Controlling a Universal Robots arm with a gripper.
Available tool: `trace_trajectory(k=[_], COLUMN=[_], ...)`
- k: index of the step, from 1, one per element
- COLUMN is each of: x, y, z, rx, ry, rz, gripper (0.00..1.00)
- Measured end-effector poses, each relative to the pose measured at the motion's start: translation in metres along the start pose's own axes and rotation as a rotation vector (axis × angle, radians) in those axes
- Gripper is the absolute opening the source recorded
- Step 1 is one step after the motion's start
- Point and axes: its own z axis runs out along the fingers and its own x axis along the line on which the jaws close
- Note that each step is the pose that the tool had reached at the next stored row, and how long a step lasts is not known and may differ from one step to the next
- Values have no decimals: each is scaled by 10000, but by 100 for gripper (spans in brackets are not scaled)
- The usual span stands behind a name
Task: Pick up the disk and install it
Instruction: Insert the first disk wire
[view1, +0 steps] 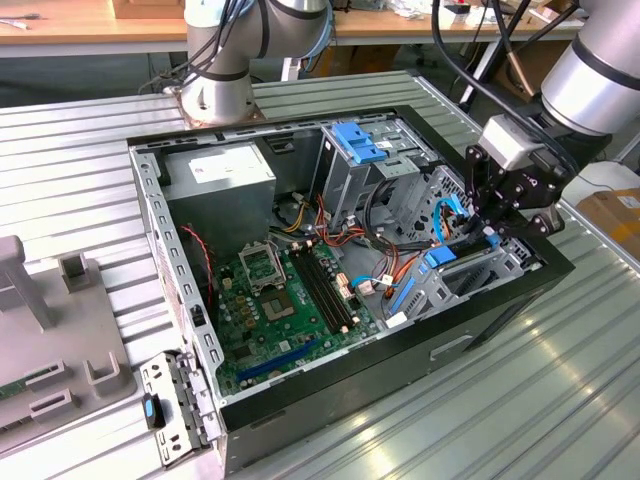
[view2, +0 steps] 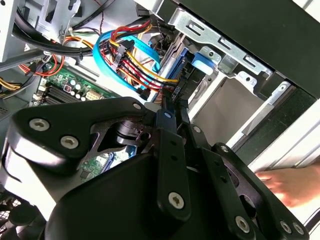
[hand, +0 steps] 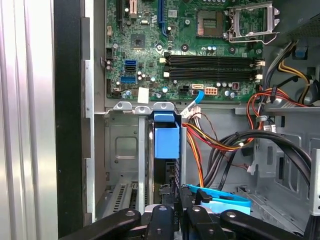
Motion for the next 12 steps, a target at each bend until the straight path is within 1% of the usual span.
trace_trajectory(k=[1,2,3,4,6,10,12], x=[1,-24,-49,-50,-49,-49,-49], y=[0,4,5,3,-2,-3,-2], z=[0,3,4,6,6,14,21], rx=[2,7,8,9,12,14,15], ry=[78,120,192,219,247,263,299], rz=[-1,65,62,83,130,158,157], gripper=[17,17,17,17,17,17,17])
